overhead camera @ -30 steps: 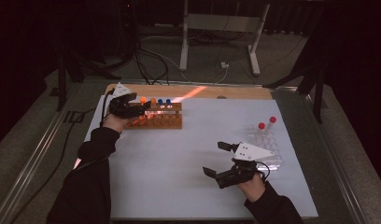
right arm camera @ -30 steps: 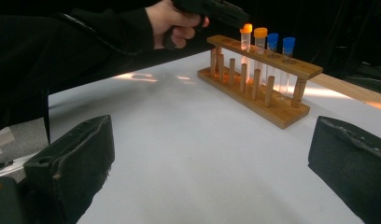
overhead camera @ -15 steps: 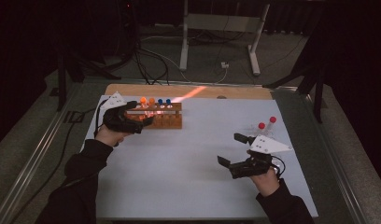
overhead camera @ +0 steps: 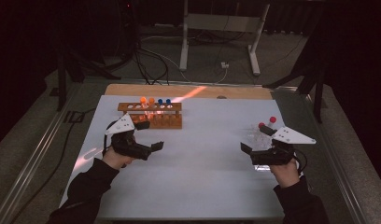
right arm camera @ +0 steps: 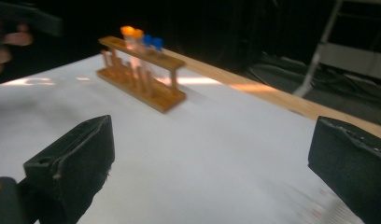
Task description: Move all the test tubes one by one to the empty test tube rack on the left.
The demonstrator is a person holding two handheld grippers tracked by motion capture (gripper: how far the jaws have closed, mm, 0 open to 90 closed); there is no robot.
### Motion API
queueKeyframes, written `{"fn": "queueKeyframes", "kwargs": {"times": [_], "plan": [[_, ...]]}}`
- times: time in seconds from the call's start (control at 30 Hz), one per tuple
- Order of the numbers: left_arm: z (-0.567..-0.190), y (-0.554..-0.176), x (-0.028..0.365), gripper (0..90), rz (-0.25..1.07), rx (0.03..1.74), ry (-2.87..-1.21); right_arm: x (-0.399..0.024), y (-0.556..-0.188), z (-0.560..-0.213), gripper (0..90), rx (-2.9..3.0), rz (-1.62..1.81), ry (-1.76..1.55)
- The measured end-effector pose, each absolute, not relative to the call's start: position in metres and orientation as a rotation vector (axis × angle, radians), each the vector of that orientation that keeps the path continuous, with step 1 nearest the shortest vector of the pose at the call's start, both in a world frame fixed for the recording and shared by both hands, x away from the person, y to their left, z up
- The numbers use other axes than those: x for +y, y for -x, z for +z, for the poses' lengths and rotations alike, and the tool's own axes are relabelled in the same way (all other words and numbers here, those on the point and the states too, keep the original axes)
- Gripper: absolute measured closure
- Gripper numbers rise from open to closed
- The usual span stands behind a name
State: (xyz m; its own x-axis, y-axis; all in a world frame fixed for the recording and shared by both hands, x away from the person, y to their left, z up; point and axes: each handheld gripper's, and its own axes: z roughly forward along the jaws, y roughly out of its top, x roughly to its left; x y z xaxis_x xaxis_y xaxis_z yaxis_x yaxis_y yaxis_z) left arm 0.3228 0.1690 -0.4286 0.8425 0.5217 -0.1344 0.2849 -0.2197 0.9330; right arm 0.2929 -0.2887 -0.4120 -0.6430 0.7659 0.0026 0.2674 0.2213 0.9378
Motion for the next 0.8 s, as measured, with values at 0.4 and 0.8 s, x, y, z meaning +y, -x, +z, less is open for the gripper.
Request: {"fn": "queueKeyframes", "kwargs": {"times": [0.4,0.8], "plan": [[-0.446,-0.303,0.147,2.2,0.185,0.557,-1.864,-0.319,-0.308,-0.428,0.1,1.979,1.267,-1.09],[-0.45,-0.299,0.14,2.2,0.184,0.529,-1.891,-0.322,-0.327,-0.45,52.0,2.003,1.028,-1.232]]}}
